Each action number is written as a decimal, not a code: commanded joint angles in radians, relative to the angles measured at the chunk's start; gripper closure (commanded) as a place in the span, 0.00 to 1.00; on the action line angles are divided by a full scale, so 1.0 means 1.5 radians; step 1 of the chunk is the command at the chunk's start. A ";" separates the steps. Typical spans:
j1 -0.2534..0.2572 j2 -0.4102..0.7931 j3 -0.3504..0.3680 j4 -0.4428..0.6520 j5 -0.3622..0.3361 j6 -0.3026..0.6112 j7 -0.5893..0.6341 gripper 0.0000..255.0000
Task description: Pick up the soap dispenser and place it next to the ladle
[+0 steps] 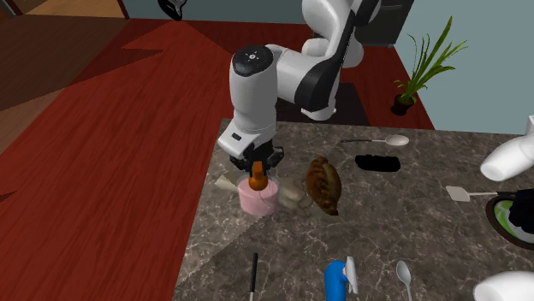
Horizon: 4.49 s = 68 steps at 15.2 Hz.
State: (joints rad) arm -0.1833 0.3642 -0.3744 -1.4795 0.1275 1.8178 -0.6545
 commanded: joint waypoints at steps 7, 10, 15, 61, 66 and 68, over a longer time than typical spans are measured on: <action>-0.006 0.002 -0.002 0.073 0.000 -0.071 0.001 1.00; 0.025 -0.090 -0.004 -0.032 -0.033 -0.053 0.025 1.00; 0.062 -0.232 0.008 -0.170 -0.086 -0.047 0.075 1.00; 0.111 -0.947 0.274 -0.629 -0.067 -0.304 0.382 1.00; 0.112 -0.970 0.275 -0.685 -0.066 -0.271 0.381 1.00; 0.112 -0.978 0.275 -0.707 -0.065 -0.257 0.381 1.00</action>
State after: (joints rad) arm -0.0163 -1.0944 0.0358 -2.5209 0.0269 1.4213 -0.0843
